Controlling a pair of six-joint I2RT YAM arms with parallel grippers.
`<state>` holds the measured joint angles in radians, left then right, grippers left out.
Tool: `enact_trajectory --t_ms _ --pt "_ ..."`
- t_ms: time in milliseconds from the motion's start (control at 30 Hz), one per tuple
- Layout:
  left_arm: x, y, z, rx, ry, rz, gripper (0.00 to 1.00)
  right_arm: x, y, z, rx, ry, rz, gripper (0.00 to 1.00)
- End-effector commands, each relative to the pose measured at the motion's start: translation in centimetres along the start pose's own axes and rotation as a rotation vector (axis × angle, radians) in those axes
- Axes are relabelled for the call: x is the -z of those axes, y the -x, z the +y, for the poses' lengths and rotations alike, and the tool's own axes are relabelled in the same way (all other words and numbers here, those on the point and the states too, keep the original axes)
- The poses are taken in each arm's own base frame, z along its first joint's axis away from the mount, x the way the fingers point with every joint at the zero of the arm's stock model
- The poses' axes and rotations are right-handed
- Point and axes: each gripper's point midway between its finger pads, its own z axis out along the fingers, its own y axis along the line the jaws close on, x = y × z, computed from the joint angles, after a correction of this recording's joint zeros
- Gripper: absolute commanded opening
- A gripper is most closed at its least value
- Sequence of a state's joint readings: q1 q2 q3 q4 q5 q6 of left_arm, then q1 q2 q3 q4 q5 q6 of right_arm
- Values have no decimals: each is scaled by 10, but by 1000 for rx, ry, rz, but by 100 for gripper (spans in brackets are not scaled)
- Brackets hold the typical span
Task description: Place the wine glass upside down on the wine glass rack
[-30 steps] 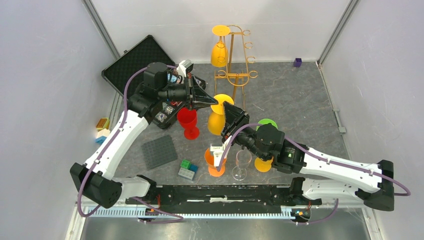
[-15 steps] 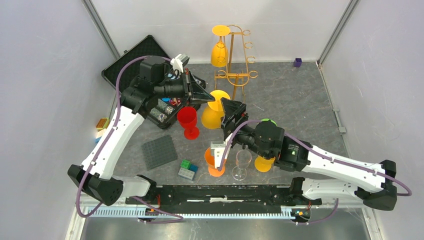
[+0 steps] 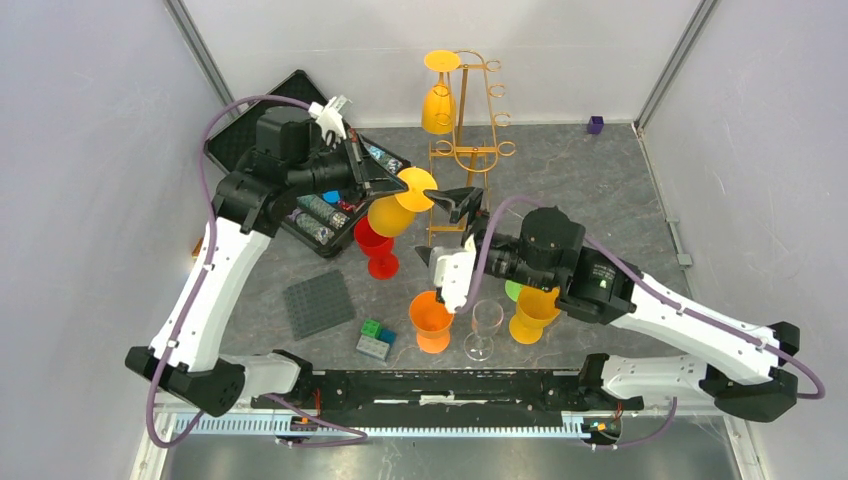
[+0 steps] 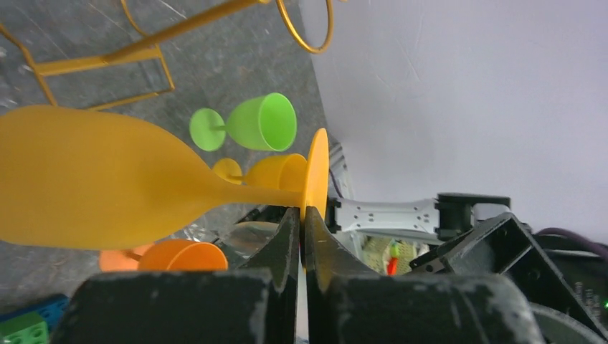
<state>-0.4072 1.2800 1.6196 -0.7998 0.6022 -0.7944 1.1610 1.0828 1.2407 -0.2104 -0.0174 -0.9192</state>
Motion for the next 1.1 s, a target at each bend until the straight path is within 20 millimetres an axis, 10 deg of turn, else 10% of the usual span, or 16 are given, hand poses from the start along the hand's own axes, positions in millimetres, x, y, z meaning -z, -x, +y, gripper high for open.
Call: enact_trajectory --t_ms 0,500,1067 --pt "28 17 -13 -151 20 -137 2 1 24 -11 -226 56 -135 98" --pt "29 20 -7 -142 44 -144 2 19 49 -96 -801 40 -523 98" --pt "18 35 -7 -112 5 -156 2 70 -87 -171 -1156 -485 -367 98"
